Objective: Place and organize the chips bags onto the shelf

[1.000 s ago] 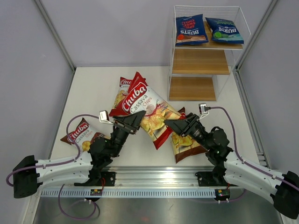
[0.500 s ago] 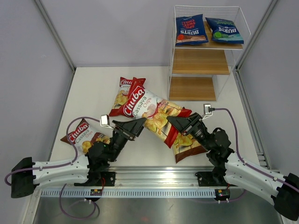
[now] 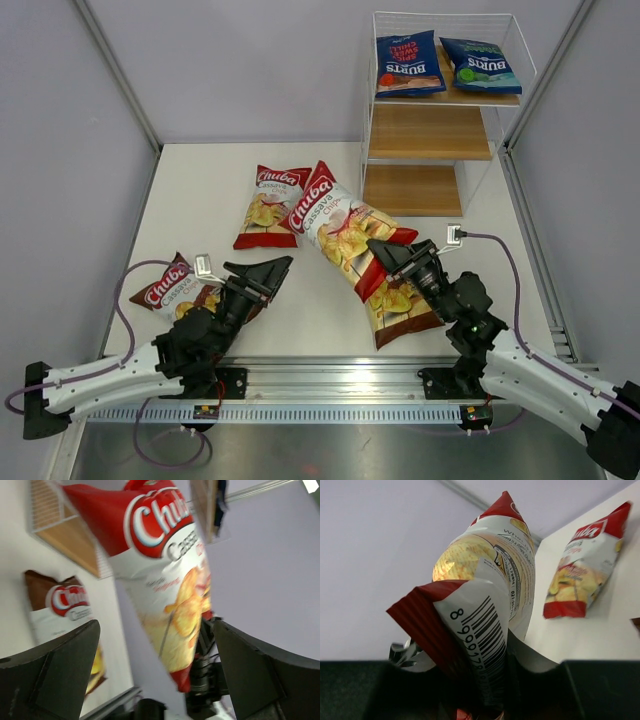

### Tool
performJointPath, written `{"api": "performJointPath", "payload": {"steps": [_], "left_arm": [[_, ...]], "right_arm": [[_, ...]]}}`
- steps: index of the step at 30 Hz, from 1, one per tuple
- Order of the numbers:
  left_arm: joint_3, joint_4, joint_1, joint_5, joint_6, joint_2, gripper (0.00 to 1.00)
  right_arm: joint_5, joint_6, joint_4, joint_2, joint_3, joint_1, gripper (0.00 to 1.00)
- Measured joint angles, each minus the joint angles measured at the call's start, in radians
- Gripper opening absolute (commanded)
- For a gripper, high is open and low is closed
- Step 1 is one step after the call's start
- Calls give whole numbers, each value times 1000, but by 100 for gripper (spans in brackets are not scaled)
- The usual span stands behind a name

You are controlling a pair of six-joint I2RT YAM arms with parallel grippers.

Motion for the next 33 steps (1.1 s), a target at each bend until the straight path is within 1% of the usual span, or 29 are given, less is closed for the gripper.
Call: {"api": "performJointPath", "payload": {"steps": [4, 8, 10, 13, 14, 17, 19, 24, 28, 31, 33], "left_arm": [[39, -264, 0, -27, -6, -32, 99], [135, -517, 0, -38, 14, -19, 99], [183, -596, 0, -40, 43, 5, 99], [270, -685, 21, -28, 119, 88, 99], [294, -706, 36, -15, 139, 119, 99], [369, -740, 134, 65, 214, 253, 99], [380, -736, 188, 125, 256, 320, 99], [379, -735, 232, 247, 336, 390, 99], [387, -728, 238, 304, 388, 404, 99], [393, -729, 239, 330, 416, 404, 99], [397, -739, 240, 342, 432, 402, 99]], "right_arm": [[53, 27, -66, -10, 23, -76, 27], [82, 81, -98, -32, 27, -172, 27], [108, 99, -127, -61, 27, -185, 27], [158, 114, -172, -134, 27, -187, 27], [177, 116, -182, -158, 27, -187, 28], [229, 111, -216, -209, 40, -190, 28], [256, 106, -233, -214, 64, -195, 28], [308, 103, -247, -171, 120, -248, 28], [308, 109, -251, -123, 127, -349, 29], [279, 133, -254, -60, 151, -462, 29], [223, 170, -238, -5, 166, -554, 29]]}}
